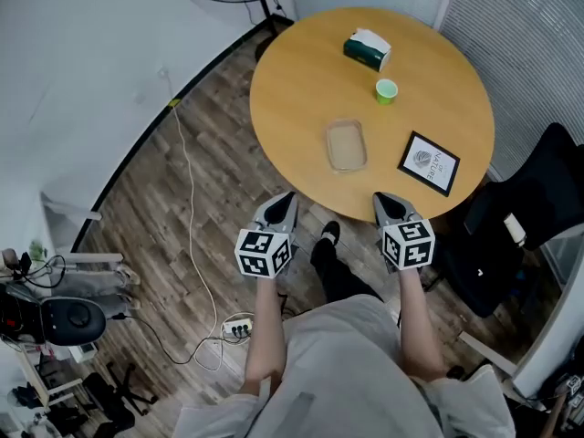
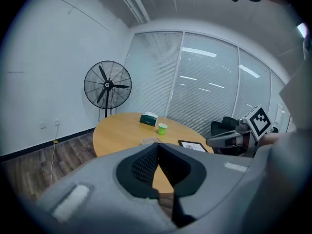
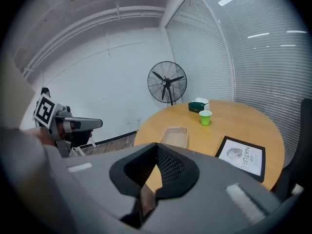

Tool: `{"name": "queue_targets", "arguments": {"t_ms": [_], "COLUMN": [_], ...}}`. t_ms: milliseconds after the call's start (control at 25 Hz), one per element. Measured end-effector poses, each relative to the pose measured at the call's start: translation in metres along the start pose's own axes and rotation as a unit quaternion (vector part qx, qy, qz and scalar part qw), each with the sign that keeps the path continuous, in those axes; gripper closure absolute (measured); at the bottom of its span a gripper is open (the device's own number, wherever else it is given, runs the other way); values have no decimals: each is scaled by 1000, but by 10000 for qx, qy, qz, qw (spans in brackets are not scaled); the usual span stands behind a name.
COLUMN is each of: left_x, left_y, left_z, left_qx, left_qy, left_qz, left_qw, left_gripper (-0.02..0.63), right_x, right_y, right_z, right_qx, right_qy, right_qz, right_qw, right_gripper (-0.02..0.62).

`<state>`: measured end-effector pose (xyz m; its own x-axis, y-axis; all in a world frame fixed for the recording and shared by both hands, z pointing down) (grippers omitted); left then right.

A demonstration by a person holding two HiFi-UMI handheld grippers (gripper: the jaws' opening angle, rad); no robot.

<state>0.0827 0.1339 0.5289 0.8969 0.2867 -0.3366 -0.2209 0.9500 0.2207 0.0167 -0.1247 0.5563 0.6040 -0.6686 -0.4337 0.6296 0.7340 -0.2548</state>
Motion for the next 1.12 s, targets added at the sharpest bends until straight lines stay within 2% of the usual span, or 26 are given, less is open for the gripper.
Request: {"name": "queue_targets", "arguments": {"t_ms": [480,680,800,1000,1120], "left_x": [-118,-161,-182,-206,-224], "left_y": [61,76,78,88,82], "left_z": [-45,-58,-61,-63,-61], "left_qx": [-415,-683,-791,-853,-952], "left_qy": [747,1037,1149,1328,1459], "left_qz": [732,1189,1306,1512,1772], "left_qw": [9936,9851,9816,9758,9687], "left_gripper": [606,606,606,606,606], "right_x": [-88,-114,-130,-146,-140], "right_y": [-37,-55,-66,-61,-58], "right_z": [-25,-17,-18,-27,-29], "right_qx": [-675,-1262,-1369,-1452,-1487], "right_qy": [190,96,49,-72,-83], "right_qz": [517,1036,1134,1314,1511], "right_qw": [9962,9865,9841,9806,9772], "right_gripper": [595,595,595,595,595]}}
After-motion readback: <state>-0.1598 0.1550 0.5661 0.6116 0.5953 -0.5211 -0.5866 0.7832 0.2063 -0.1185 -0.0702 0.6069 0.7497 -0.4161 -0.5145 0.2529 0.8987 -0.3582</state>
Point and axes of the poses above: the fingertips, and each gripper's own axes: x backward along the fingers, y to its left, z out of its underside, the point moved 8 cm from there along x, backward along the fingers, and after that the axes turned 5 degrees about -y, right-handed, at the moved point
